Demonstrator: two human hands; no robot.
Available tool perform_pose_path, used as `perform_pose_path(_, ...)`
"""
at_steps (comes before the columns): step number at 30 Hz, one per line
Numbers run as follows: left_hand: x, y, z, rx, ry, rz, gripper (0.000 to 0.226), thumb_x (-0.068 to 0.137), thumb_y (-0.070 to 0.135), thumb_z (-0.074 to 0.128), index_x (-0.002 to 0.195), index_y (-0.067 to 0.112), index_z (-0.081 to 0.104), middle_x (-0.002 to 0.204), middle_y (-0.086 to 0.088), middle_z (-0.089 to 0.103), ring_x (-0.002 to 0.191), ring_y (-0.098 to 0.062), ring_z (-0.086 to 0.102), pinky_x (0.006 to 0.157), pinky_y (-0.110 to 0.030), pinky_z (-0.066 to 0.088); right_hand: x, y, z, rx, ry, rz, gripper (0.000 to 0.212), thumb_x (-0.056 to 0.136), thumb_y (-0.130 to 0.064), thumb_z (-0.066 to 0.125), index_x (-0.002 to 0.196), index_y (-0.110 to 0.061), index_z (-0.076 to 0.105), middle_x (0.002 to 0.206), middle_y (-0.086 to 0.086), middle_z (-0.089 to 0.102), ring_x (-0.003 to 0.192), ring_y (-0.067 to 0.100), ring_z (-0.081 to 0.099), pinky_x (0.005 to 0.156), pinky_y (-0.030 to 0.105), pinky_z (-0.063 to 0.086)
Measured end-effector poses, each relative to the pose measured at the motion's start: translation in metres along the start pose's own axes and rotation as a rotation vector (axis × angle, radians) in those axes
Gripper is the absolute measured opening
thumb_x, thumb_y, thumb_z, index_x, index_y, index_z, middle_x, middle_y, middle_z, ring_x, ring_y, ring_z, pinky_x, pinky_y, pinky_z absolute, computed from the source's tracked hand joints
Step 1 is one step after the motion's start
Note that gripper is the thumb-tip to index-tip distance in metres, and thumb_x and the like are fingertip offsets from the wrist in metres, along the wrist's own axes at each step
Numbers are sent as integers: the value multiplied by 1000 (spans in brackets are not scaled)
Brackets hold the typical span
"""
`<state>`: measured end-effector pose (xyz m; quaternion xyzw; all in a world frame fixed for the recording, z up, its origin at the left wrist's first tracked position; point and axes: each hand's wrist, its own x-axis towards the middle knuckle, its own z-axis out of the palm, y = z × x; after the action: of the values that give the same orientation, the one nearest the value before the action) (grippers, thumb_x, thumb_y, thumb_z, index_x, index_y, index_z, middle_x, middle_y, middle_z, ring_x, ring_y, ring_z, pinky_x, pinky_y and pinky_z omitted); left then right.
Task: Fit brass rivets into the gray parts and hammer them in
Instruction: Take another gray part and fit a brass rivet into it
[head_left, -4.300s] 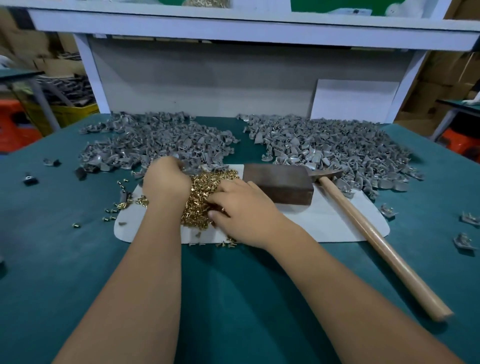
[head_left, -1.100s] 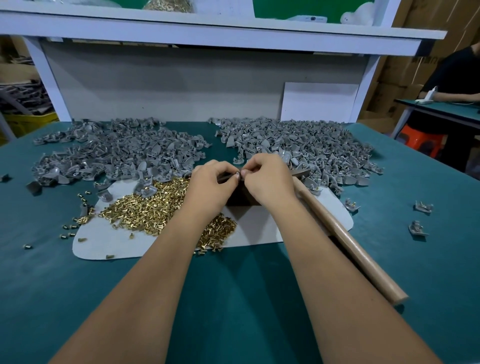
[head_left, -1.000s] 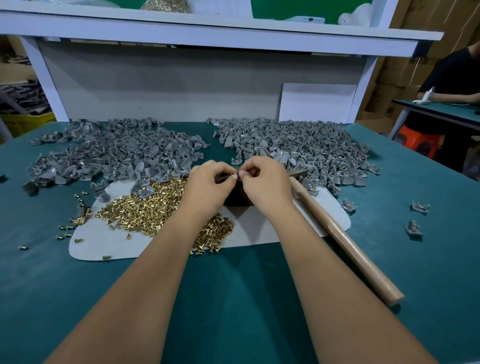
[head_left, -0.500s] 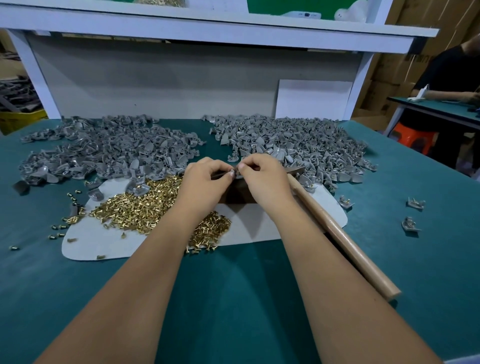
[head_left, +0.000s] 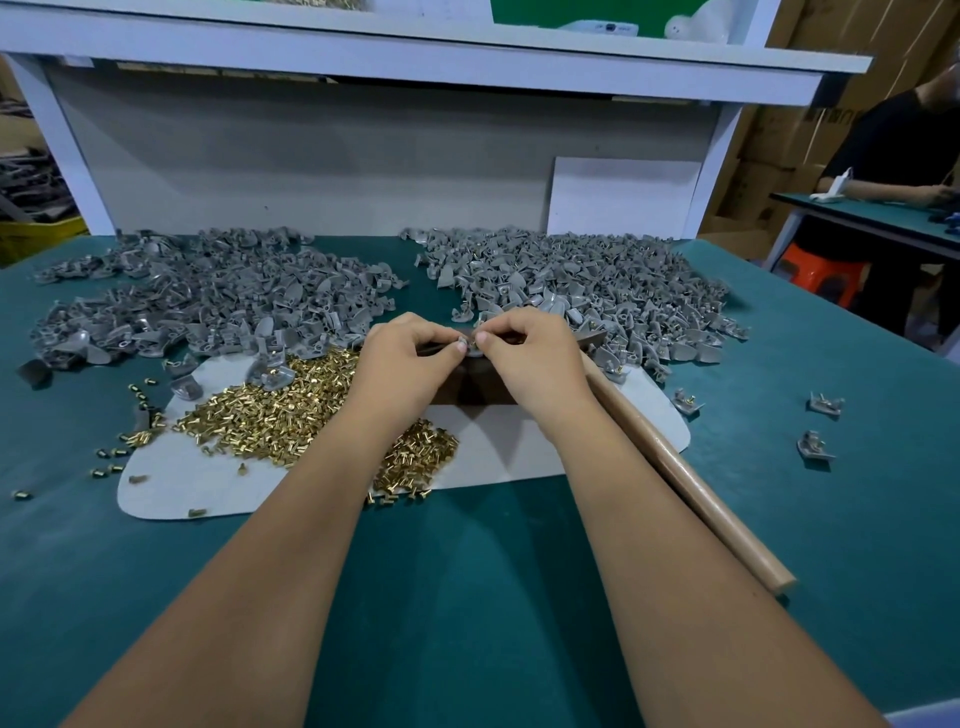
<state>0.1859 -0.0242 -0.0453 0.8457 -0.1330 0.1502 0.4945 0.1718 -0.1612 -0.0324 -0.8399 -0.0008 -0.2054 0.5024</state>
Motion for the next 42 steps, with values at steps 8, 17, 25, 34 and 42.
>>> perform_pose_path(8, 1, 0, 1, -43, 11, -8, 15, 90, 18, 71, 102, 14, 77, 101, -1, 65, 98, -14, 60, 87, -23, 43, -1, -1, 3, -64, 41, -7, 8, 86, -16, 67, 79, -19, 71, 82, -9, 62, 79, 6, 55, 72, 22, 39)
perform_pose_path(17, 1, 1, 3, -24, 30, -22, 14, 90, 16, 70, 101, 13, 78, 100, 0, 64, 100, -18, 61, 93, -34, 50, 0, -13, 9, -395, 72, -62, 21, 87, -18, 61, 68, -26, 59, 87, -6, 61, 84, 20, 57, 74, 30, 45)
perform_pose_path(25, 2, 1, 5, -23, 54, -16, 17, 89, 16, 72, 103, 10, 77, 101, -5, 65, 100, -19, 62, 90, -27, 47, -4, -12, 13, -503, 95, -209, 16, 89, -17, 59, 74, -21, 54, 90, -3, 56, 85, 22, 54, 64, 28, 36)
perform_pose_path(34, 1, 1, 5, -16, 64, -23, 14, 88, 20, 73, 99, 14, 78, 96, 2, 67, 96, -17, 64, 93, -38, 52, -7, -5, 12, -479, 108, -325, 16, 90, -11, 57, 74, -14, 58, 86, -3, 53, 79, 20, 53, 67, 33, 44)
perform_pose_path(42, 1, -3, 3, -41, 56, -13, 10, 89, 20, 71, 97, 19, 78, 92, 11, 65, 90, -5, 60, 78, -16, 44, -8, 2, 9, -152, 144, -172, 18, 89, -8, 53, 77, -11, 65, 87, -6, 56, 81, 10, 50, 67, 25, 32)
